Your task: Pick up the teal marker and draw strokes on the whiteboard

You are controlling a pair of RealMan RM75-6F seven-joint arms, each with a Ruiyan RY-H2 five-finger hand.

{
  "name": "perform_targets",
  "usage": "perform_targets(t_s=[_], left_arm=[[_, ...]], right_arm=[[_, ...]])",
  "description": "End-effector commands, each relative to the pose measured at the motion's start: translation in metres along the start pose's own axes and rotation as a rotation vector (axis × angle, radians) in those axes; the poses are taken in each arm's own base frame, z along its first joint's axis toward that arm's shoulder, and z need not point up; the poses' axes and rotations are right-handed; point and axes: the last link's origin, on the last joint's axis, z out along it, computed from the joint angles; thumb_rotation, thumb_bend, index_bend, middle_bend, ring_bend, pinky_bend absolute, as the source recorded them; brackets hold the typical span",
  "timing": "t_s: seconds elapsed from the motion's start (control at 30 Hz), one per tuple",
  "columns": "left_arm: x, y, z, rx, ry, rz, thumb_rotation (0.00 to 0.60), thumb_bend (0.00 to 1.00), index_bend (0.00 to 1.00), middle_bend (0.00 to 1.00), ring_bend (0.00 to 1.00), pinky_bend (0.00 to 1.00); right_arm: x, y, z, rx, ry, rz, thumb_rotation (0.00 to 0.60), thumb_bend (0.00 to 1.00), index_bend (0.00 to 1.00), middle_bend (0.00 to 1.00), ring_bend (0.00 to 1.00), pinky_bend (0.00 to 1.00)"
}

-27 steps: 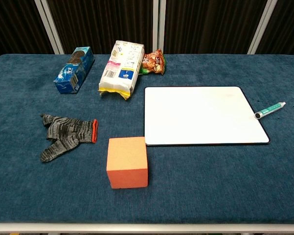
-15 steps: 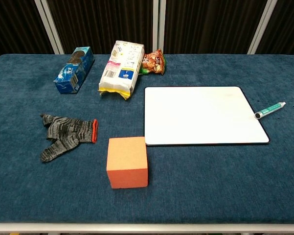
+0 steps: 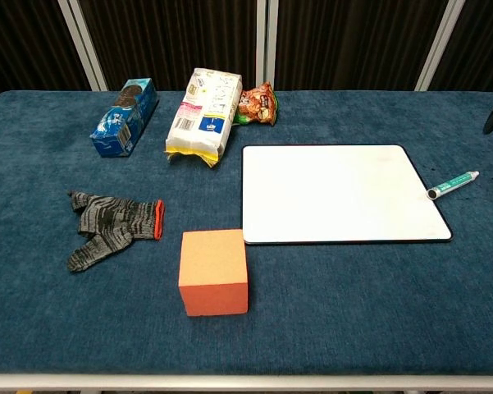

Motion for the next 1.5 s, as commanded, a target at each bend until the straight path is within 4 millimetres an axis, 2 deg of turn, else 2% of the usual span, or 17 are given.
perform_targets(t_s=[0.03, 0.27, 0.6, 1.27, 1.5], left_arm=[[0.000, -0.001, -0.002, 0.007, -0.003, 0.000, 0.600, 0.00, 0.04, 0.04, 0.01, 0.00], [-0.001, -0.001, -0.002, 0.012, -0.011, -0.001, 0.600, 0.00, 0.04, 0.04, 0.01, 0.00], [-0.001, -0.001, -0.001, 0.014, -0.007, -0.008, 0.600, 0.00, 0.04, 0.04, 0.01, 0.00], [-0.001, -0.004, -0.001, 0.029, -0.008, -0.015, 0.600, 0.00, 0.04, 0.04, 0.01, 0.00], [-0.003, -0.005, -0.001, 0.034, -0.011, -0.019, 0.600, 0.00, 0.04, 0.04, 0.01, 0.00]], right_arm=[[-0.019, -0.018, 0.030, 0.063, -0.041, -0.062, 0.600, 0.13, 0.36, 0.36, 0.12, 0.16], [-0.038, -0.024, 0.041, 0.087, -0.053, -0.081, 0.600, 0.16, 0.39, 0.39, 0.15, 0.17], [-0.047, -0.023, 0.047, 0.095, -0.048, -0.085, 0.600, 0.21, 0.43, 0.43, 0.18, 0.18], [-0.053, -0.025, 0.053, 0.104, -0.055, -0.088, 0.600, 0.25, 0.49, 0.46, 0.22, 0.18], [-0.052, -0.028, 0.057, 0.110, -0.048, -0.094, 0.600, 0.30, 0.55, 0.47, 0.26, 0.18]])
